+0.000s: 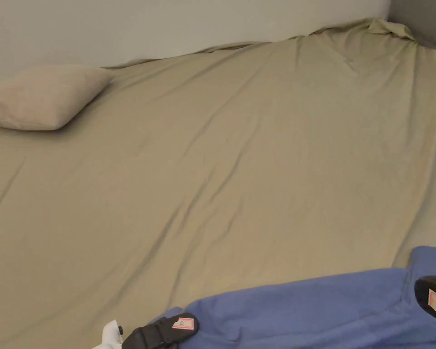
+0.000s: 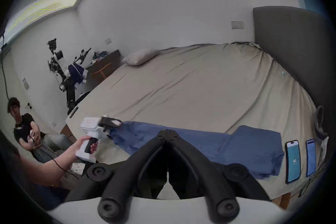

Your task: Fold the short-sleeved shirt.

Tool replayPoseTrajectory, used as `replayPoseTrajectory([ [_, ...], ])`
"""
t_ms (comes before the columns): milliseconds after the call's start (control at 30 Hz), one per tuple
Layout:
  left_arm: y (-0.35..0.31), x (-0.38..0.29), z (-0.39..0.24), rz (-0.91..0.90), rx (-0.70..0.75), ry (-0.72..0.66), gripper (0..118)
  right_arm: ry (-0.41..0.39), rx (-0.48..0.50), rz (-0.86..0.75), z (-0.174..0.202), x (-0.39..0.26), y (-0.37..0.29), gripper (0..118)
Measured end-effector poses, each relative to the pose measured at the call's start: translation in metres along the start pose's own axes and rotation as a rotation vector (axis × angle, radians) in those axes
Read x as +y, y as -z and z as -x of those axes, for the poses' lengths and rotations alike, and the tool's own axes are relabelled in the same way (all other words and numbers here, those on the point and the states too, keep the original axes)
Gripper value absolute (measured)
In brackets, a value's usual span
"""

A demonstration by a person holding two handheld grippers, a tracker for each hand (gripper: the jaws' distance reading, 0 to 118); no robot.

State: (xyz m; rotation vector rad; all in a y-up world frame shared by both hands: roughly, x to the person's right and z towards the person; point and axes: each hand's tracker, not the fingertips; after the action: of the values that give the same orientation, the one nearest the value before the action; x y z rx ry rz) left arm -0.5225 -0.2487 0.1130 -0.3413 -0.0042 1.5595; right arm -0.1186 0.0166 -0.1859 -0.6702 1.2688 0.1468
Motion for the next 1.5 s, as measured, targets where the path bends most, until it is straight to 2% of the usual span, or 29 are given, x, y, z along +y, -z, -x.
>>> replayPoseTrajectory([
  [33, 0.008, -0.001, 0.002, -0.001, 0.011, -0.014, 14, 0.0, 0.007, 0.004, -0.001, 0.002, 0.002, 2],
  [67, 0.014, -0.002, 0.007, -0.005, 0.035, -0.026, 12, -0.004, 0.012, 0.008, -0.001, 0.003, 0.003, 2],
  [200, -0.005, 0.0, 0.006, 0.004, -0.004, -0.042, 12, -0.04, -0.001, 0.023, 0.0, 0.005, 0.002, 2],
  [367, -0.07, 0.02, -0.004, -0.05, 0.046, -0.024, 12, -0.056, -0.017, 0.025, 0.005, 0.011, 0.002, 2],
  [433, -0.107, 0.026, -0.009, -0.111, 0.033, -0.012, 12, -0.072, -0.031, 0.023, 0.01, 0.013, 0.003, 2],
  [500, -0.143, 0.032, -0.016, -0.195, 0.094, 0.007, 12, -0.077, -0.024, 0.023, 0.012, 0.015, 0.005, 2],
  [567, -0.176, 0.035, -0.029, -0.276, 0.199, 0.01, 12, -0.081, -0.016, 0.019, 0.013, 0.016, 0.008, 2],
  [633, -0.19, 0.029, -0.067, -0.282, 0.565, 0.168, 12, -0.078, -0.003, 0.018, 0.012, 0.016, 0.011, 2],
  [733, -0.153, 0.01, -0.121, -0.171, 1.031, 0.419, 12, -0.06, 0.01, 0.015, 0.007, 0.013, 0.015, 2],
  [900, -0.031, -0.032, -0.177, -0.038, 1.291, 0.767, 12, -0.032, 0.027, -0.006, -0.004, 0.005, 0.004, 2],
  [933, 0.001, -0.04, -0.176, -0.02, 1.116, 0.722, 12, -0.027, 0.026, -0.011, -0.008, 0.003, -0.001, 2],
  [967, 0.023, -0.042, -0.174, 0.023, 1.021, 0.714, 12, -0.018, 0.025, -0.015, -0.011, 0.002, -0.004, 2],
  [1100, 0.105, -0.051, -0.145, 0.238, 0.765, 0.599, 12, 0.038, 0.008, -0.03, -0.032, -0.008, -0.02, 2],
  [1167, 0.119, -0.044, -0.126, 0.253, 0.678, 0.447, 17, 0.06, -0.008, -0.034, -0.041, -0.012, -0.025, 2],
  [1200, 0.122, -0.044, -0.119, 0.234, 0.651, 0.389, 52, 0.07, -0.012, -0.036, -0.046, -0.014, -0.027, 2],
  [1233, 0.122, -0.044, -0.117, 0.225, 0.638, 0.376, 80, 0.08, -0.014, -0.035, -0.049, -0.014, -0.028, 2],
  [1267, 0.114, -0.043, -0.123, 0.236, 0.584, 0.398, 89, 0.086, -0.013, -0.033, -0.051, -0.015, -0.029, 2],
  [1333, 0.089, -0.05, -0.145, 0.186, 0.533, 0.423, 89, 0.093, -0.012, -0.035, -0.054, -0.016, -0.031, 2],
  [1367, 0.074, -0.052, -0.155, 0.151, 0.572, 0.436, 90, 0.094, -0.012, -0.032, -0.054, -0.016, -0.031, 2],
  [1433, 0.04, -0.057, -0.184, 0.036, 0.665, 0.502, 104, 0.094, -0.011, -0.027, -0.055, -0.016, -0.03, 2],
  [1467, 0.034, -0.06, -0.191, -0.008, 0.694, 0.525, 104, 0.093, -0.01, -0.026, -0.055, -0.017, -0.029, 2],
  [1500, 0.021, -0.058, -0.195, -0.069, 0.953, 0.615, 97, 0.094, -0.008, -0.024, -0.054, -0.017, -0.028, 2],
])
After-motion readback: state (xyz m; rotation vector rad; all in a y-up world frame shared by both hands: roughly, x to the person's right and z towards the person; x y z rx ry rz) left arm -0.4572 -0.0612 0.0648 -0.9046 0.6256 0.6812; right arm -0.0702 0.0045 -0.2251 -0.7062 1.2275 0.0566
